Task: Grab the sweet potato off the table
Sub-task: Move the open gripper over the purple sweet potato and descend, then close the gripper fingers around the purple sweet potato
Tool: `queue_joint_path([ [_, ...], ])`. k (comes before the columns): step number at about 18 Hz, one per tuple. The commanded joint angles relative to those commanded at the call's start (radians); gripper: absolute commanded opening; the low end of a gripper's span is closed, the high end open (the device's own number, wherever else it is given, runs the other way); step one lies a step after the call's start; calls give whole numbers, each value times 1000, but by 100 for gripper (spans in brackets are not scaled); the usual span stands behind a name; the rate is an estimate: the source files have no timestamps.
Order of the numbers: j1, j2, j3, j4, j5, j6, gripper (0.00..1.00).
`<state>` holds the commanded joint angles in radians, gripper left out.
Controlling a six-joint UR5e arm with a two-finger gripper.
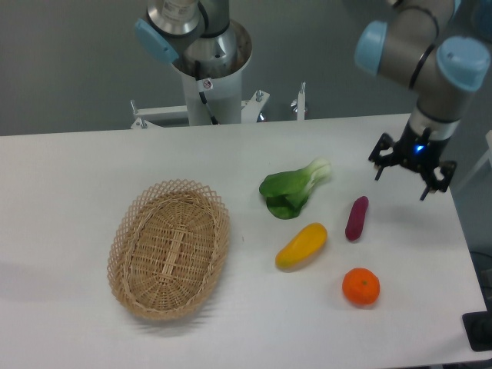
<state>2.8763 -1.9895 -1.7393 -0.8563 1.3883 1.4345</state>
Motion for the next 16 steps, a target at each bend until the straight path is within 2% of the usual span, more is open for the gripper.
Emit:
queue_joint_path([
  [4, -35, -21, -19, 20, 3, -72, 100],
  [10, -71, -55, -49, 63, 26, -78, 100],
  [12, -74, -55, -57, 72, 80, -80, 100],
  [16, -75, -57, -81, 98, 87, -80, 100],
])
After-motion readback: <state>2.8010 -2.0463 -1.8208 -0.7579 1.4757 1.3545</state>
